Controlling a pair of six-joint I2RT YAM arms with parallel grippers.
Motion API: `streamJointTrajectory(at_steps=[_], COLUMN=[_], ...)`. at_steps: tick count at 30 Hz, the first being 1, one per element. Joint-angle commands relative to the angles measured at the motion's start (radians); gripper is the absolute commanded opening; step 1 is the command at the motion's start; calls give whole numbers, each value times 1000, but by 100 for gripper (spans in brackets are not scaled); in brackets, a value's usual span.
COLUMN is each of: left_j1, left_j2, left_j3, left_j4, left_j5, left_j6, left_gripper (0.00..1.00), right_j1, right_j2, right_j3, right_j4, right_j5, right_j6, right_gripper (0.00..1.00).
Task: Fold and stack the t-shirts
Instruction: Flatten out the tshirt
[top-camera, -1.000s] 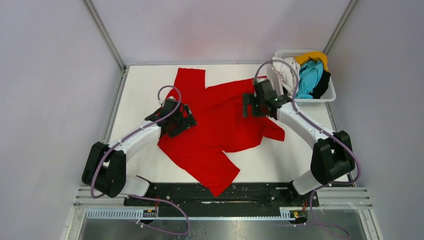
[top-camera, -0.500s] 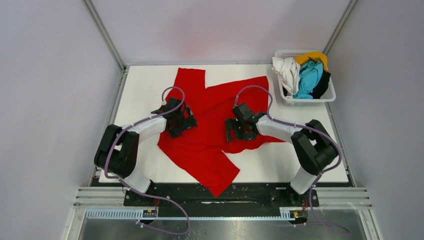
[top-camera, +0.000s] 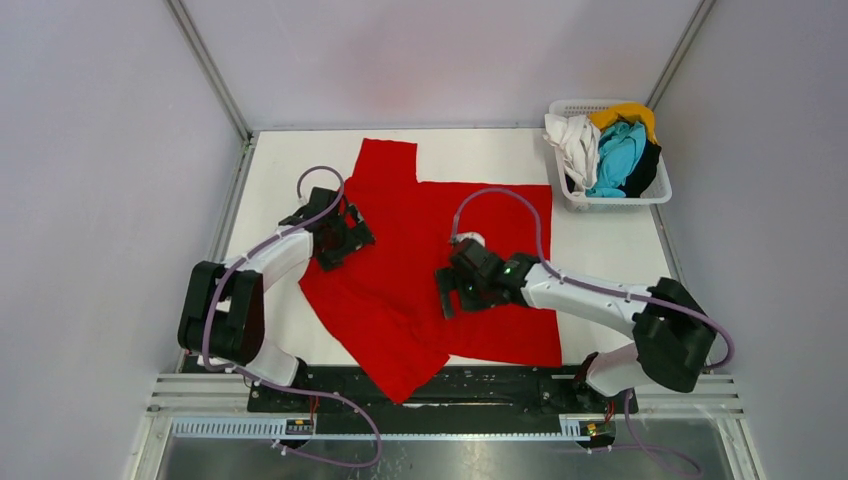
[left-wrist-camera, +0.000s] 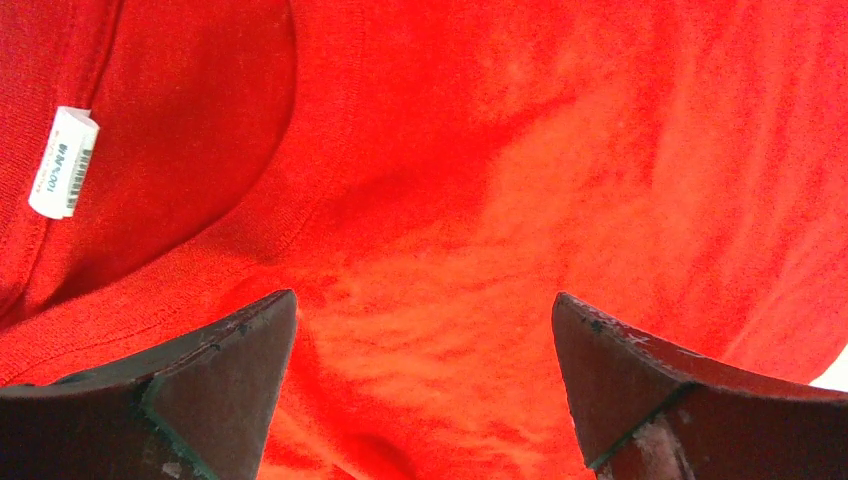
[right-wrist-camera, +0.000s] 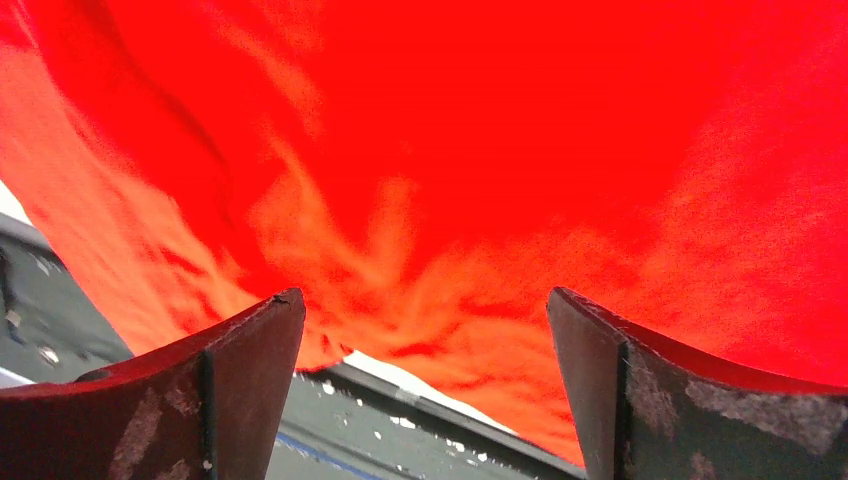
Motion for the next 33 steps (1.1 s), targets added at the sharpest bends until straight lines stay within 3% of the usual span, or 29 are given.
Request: streamJointTrajectory(at_steps=[1, 6, 12, 19, 26, 33], left_j1=[-29, -111, -113, -100, -37, -28], left_j2=[-42, 42, 245, 508, 801, 958], left_j3=[58, 73, 221, 558, 941, 1325], left_j4=[-20, -20, -73, -208, -267, -344], left_j5=[32, 29, 14, 3, 201, 252], left_j6=[38, 33, 51, 93, 75, 92], left_gripper=[99, 99, 99, 99, 99, 99], right_j1=[-133, -219, -337, -480, -551, -584], right_j2=[-34, 48, 188, 405, 571, 580], right_j3=[84, 77, 116, 255, 496, 651], right_j4=[-50, -5, 64, 107, 64, -10], right_j5=[107, 83, -7, -143, -219, -148], right_j6=[-12, -25, -17, -27, -34, -95], right_gripper=[100, 99, 99, 100, 99, 100])
